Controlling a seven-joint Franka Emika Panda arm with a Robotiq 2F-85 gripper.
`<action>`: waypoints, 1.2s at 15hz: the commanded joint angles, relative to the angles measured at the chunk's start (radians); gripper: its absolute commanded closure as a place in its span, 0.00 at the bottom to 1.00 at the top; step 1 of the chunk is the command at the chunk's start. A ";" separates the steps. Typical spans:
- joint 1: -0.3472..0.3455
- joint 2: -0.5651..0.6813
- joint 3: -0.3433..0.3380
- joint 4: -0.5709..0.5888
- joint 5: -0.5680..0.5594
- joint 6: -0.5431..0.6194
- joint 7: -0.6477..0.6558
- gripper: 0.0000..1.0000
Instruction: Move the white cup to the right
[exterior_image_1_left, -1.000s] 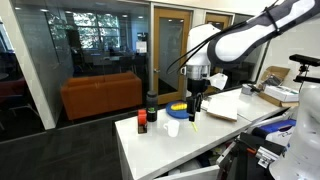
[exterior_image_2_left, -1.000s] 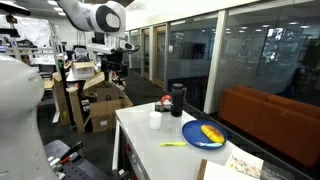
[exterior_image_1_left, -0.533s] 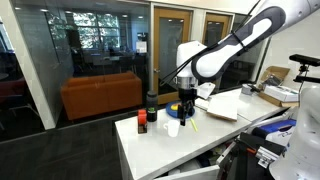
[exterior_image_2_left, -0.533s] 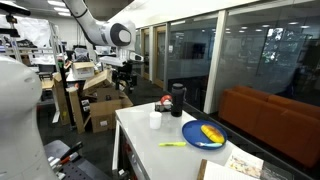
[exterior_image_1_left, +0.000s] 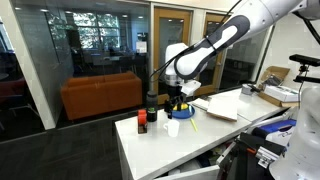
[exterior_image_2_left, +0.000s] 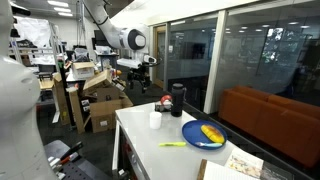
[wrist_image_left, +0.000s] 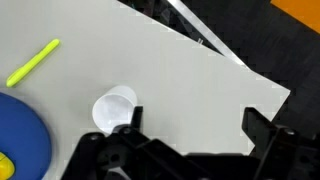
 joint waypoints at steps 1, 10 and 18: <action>-0.012 0.101 -0.015 0.123 -0.040 -0.042 0.024 0.00; -0.037 0.278 -0.072 0.239 -0.045 -0.057 0.024 0.00; -0.041 0.336 -0.068 0.235 -0.027 -0.067 0.025 0.00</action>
